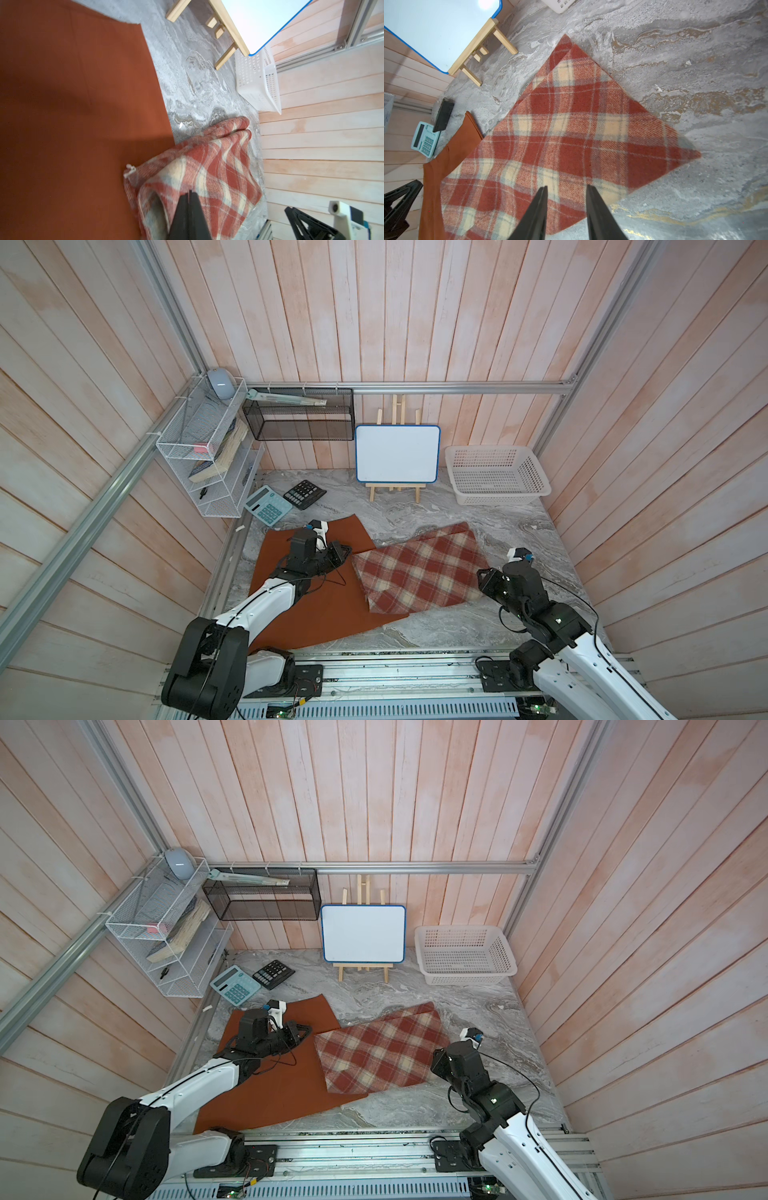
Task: Roll up the skirts
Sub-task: Adjust the skirt at the center of the board, then roll the skirt at the center of the board.
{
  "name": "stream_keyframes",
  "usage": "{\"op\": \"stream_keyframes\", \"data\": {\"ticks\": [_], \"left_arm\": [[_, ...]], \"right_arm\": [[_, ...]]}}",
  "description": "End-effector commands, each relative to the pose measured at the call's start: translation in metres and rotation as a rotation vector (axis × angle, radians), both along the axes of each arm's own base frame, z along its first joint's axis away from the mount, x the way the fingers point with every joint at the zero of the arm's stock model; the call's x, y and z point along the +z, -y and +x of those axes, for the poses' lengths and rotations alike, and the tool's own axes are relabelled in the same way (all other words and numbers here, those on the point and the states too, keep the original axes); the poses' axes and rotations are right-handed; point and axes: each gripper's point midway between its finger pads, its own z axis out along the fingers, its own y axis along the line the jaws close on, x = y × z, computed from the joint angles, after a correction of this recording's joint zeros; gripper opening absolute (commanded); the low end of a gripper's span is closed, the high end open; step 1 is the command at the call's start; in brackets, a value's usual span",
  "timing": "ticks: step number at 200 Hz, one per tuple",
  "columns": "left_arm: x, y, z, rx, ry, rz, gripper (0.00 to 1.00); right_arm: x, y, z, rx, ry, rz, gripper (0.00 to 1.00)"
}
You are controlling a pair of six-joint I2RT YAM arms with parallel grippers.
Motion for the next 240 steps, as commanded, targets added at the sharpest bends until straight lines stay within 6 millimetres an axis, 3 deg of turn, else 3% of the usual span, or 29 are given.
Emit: {"op": "stream_keyframes", "data": {"ticks": [1,17,31,43,63,73,94,108,130,148,171,204,240], "left_arm": [[-0.024,0.000,-0.017,-0.030,-0.063,-0.002,0.00],[-0.031,-0.005,-0.026,-0.014,-0.083,0.008,0.00],[-0.032,-0.008,-0.034,-0.015,-0.100,0.005,0.03],[-0.030,-0.008,-0.041,-0.017,-0.121,-0.044,0.20],[-0.030,-0.012,-0.057,-0.015,-0.183,-0.212,0.28],[-0.033,-0.013,-0.063,-0.019,-0.219,-0.274,0.46],[-0.039,-0.007,-0.072,-0.094,-0.266,-0.301,0.60],[-0.034,0.001,-0.076,-0.143,-0.263,-0.357,0.69],[-0.040,0.001,-0.078,-0.129,-0.273,-0.377,0.84],[-0.045,0.002,-0.076,-0.116,-0.277,-0.367,0.87],[-0.052,0.009,-0.074,-0.114,-0.292,-0.358,0.88],[-0.063,0.014,-0.070,-0.097,-0.318,-0.346,0.88],[-0.070,0.008,-0.062,-0.033,-0.308,-0.296,0.83]], "right_arm": [[0.002,-0.001,0.001,0.003,0.007,-0.010,0.19],[0.008,-0.033,0.016,0.118,0.040,0.034,0.00],[0.010,-0.069,0.031,0.237,0.034,0.006,0.00],[0.013,-0.105,0.040,0.343,0.026,-0.082,0.00],[0.013,-0.169,0.051,0.560,0.014,-0.174,0.00],[0.012,-0.194,0.058,0.635,0.009,-0.181,0.00],[0.004,-0.231,0.068,0.754,0.011,-0.212,0.20],[-0.001,-0.251,0.072,0.824,0.002,-0.213,0.26],[-0.024,-0.276,0.068,0.917,-0.053,-0.210,0.17],[-0.047,-0.292,0.061,0.988,-0.100,-0.207,0.07],[-0.071,-0.308,0.054,1.059,-0.137,-0.176,0.05],[-0.104,-0.295,0.069,1.012,-0.219,-0.131,0.02],[-0.106,-0.286,0.067,0.998,-0.228,-0.084,0.00]]}}
